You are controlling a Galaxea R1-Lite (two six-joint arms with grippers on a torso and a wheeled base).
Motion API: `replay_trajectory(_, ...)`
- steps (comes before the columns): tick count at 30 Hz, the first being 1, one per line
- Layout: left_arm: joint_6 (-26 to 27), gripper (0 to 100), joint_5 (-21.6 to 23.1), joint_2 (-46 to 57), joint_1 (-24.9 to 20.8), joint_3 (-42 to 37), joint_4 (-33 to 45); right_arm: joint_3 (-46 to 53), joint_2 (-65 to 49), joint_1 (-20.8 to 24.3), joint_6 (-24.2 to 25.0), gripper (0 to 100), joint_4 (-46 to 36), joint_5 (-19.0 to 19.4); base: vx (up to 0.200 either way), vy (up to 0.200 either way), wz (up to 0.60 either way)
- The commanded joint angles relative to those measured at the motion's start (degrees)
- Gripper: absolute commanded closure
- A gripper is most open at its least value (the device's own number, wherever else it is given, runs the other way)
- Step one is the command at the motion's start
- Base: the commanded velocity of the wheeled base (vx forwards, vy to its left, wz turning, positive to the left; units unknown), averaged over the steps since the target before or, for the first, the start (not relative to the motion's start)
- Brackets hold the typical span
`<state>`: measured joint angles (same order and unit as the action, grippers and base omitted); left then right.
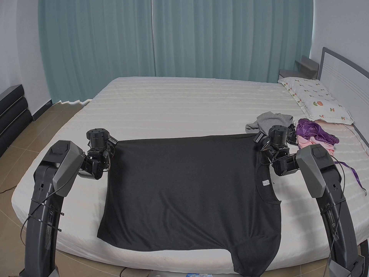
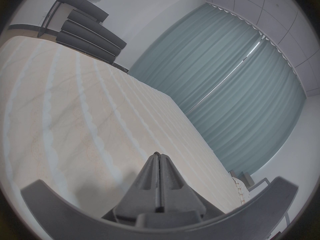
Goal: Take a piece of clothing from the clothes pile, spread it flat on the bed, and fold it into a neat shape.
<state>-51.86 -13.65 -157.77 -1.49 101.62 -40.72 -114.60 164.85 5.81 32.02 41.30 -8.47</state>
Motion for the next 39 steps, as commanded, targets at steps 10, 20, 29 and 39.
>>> replay_trajectory(10, 0.2, 100, 2.9, -1.7, -0.7, 0.1, 1.1, 0.0, 5.7, 1.8, -1.3, 0, -0.3, -0.2, 0.000, 0.000, 0.00)
replay_trajectory(20, 0.2, 0, 2.8, -0.8, -0.7, -1.7, 2.6, 2.1, 1.3, 1.6, -0.9, 0, 0.3, -0.7, 0.000, 0.000, 0.00)
replay_trajectory(29, -3.4, 0, 3.0, 17.3, -0.8, -22.9, 0.4, 38.4, -20.0, 2.4, 2.6, 0, 11.4, 1.6, 0.000, 0.000, 0.00)
replay_trajectory(39, -6.4, 0, 7.6, 34.5, -3.6, -48.9, -1.3, 70.0, -37.1, 8.4, 9.9, 0, 21.0, 1.4, 0.000, 0.000, 0.00)
